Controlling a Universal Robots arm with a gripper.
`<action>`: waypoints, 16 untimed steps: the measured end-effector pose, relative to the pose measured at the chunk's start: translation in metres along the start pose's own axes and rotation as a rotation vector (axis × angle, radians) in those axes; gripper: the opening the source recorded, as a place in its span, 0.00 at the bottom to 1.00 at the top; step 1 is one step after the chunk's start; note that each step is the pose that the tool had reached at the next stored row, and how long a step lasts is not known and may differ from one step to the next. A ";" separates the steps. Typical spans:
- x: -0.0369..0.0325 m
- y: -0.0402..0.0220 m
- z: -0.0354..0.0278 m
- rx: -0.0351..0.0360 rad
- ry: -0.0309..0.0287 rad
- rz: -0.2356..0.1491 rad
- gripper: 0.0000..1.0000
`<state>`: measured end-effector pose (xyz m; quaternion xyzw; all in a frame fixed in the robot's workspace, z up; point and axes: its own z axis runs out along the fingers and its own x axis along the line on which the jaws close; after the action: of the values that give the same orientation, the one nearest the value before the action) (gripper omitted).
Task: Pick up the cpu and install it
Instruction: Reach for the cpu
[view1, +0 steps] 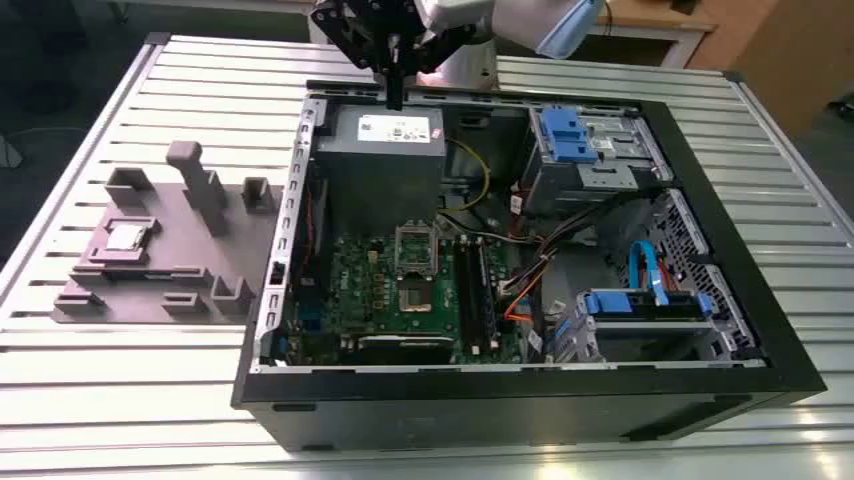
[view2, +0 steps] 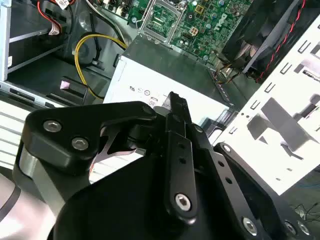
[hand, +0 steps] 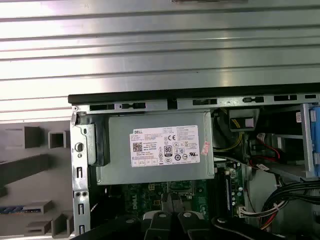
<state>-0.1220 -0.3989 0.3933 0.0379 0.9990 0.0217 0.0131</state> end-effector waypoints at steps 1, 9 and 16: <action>0.0000 0.0000 0.0000 0.0000 0.0000 0.000 0.10; 0.0028 -0.0002 0.0002 0.0000 0.0000 0.000 0.10; 0.0044 -0.0003 0.0002 0.0000 0.0000 0.000 0.10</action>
<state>-0.1263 -0.3989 0.3930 0.0379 0.9990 0.0217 0.0131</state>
